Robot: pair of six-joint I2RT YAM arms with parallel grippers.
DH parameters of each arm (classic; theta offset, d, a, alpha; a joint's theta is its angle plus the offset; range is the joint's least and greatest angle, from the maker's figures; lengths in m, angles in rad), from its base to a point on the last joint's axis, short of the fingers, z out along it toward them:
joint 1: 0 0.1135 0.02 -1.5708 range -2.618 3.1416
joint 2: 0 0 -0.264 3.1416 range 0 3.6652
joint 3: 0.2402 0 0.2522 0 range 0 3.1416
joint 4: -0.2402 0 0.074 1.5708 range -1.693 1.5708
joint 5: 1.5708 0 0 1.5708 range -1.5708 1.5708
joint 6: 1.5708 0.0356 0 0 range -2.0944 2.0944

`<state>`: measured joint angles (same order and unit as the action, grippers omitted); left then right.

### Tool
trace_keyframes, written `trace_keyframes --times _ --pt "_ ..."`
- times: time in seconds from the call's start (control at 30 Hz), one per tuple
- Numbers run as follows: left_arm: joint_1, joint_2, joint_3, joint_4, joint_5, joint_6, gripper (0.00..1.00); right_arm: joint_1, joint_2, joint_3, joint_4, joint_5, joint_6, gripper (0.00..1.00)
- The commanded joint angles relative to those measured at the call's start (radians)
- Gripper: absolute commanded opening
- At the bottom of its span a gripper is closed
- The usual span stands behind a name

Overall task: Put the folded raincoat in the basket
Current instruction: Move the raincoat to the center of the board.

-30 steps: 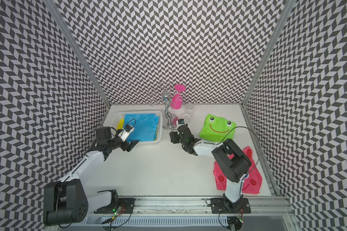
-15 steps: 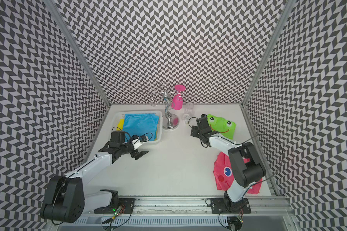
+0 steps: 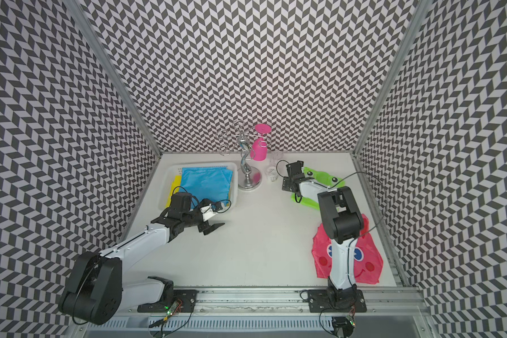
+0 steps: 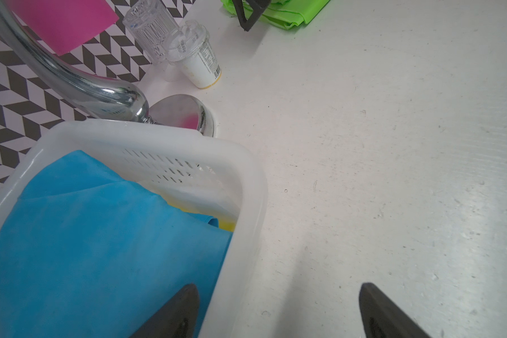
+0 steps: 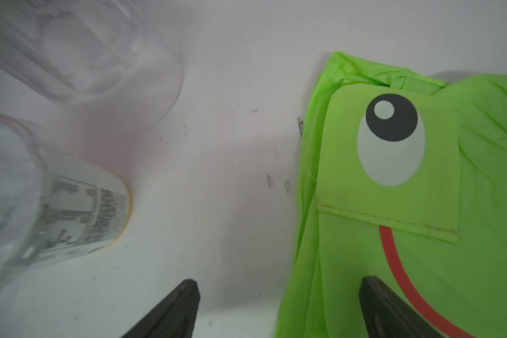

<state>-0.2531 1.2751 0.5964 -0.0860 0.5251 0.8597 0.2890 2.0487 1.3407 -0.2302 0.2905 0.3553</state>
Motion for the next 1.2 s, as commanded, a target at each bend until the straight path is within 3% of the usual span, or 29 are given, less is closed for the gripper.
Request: trace_keyframes --times 0.0,0.1,0.2,0.63,0.87,1.17 --pt "-0.009 -0.017 -0.017 0.004 0.009 -0.034 0.89 -0.007 0.05 0.064 -0.05 0.107 0.0 0.88" --pt "-0.009 -0.023 -0.023 0.005 0.009 -0.044 0.89 -0.011 0.087 0.083 -0.084 0.122 0.02 0.85" --pt "-0.008 -0.023 -0.024 0.004 0.007 -0.049 0.89 -0.012 0.096 0.063 -0.078 0.076 0.043 0.75" --pt "-0.025 -0.047 0.033 -0.128 -0.046 -0.028 0.87 0.008 -0.037 -0.065 -0.057 -0.05 0.059 0.12" --pt "-0.047 -0.056 0.117 -0.291 0.073 -0.059 0.87 0.097 -0.2 -0.215 -0.009 -0.16 0.085 0.0" --pt "-0.058 -0.051 0.218 -0.336 0.14 -0.236 0.88 0.289 -0.405 -0.413 0.009 -0.271 0.18 0.0"
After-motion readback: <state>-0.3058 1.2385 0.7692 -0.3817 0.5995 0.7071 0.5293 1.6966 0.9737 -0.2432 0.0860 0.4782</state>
